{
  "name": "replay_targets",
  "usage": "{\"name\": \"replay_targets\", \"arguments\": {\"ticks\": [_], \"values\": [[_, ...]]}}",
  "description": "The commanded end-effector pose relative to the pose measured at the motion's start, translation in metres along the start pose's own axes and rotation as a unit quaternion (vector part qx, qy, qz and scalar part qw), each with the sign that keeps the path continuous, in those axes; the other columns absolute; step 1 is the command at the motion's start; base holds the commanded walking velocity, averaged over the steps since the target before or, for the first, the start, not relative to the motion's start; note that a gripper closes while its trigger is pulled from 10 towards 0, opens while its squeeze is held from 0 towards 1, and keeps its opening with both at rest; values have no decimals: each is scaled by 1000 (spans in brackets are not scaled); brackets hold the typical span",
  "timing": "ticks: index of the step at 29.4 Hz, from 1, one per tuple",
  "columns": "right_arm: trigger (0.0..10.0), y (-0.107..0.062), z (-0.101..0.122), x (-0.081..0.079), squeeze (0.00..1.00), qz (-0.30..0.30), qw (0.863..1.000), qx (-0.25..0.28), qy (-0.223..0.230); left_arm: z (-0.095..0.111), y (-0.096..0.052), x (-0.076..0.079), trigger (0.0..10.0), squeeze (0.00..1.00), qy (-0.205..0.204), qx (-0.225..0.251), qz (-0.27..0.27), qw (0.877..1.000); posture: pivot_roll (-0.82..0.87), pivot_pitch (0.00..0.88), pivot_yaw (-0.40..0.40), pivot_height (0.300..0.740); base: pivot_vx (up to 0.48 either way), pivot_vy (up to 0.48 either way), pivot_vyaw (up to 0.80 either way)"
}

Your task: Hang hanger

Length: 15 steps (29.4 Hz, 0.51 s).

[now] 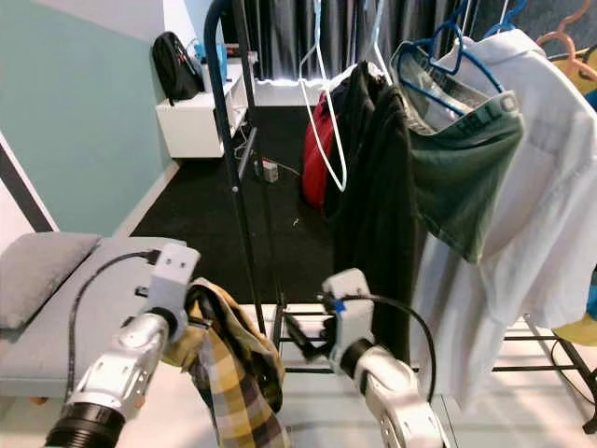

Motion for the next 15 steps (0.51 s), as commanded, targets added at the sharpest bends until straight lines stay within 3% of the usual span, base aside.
{"name": "replay_targets", "arguments": {"ticks": [1, 3, 7, 8, 10, 11, 15], "values": [[10000, 1, 4, -8, 0, 19, 1000, 0, 2, 8, 1, -11, 10000, 0, 4, 15, 16, 1000, 3, 107, 15, 740, 0, 0, 0], [10000, 7, 25, -26, 0, 62, 998, -6, -14, 8, 1, -15, 10000, 0, 3, 16, 23, 1000, 1, 107, 12, 740, 0, 0, 0], [10000, 9, 41, -41, 0, 95, 995, -7, -30, 8, 0, -15, 10000, 0, 0, 16, 25, 1000, -1, 107, 9, 740, 0, 0, 0], [10000, 12, 71, -58, 463, 128, 991, 41, -15, 8, 0, -14, 10000, 0, -2, 16, 27, 1000, -3, 106, 8, 740, 0, 0, 0], [10000, 12, 82, -63, 463, 139, 989, 59, -7, 8, 0, -14, 10000, 0, -3, 16, 28, 999, -3, 106, 8, 740, 0, 0, 0], [10000, 12, 95, -70, 1000, 152, 985, 80, -3, 8, 0, -14, 10000, 0, -5, 17, 29, 999, -4, 106, 7, 740, 0, 0, 0], [10000, 8, 134, -92, 1000, 197, 969, 147, -26, 8, 1, -17, 10000, 0, -9, 17, 39, 999, -4, 103, 8, 740, 0, 0, 0]]}}
Point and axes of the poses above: a point about 5 cm out from each wrist's last joint towards the gripper, its own y axis pointing out of the wrist towards the gripper, its own z axis along the axis of the wrist's last joint, x = y × z, the point moved 5 cm from there along y, pointing out of the wrist towards the gripper, and after that the axes turned 11 degrees about y, right-handed, at the moved point
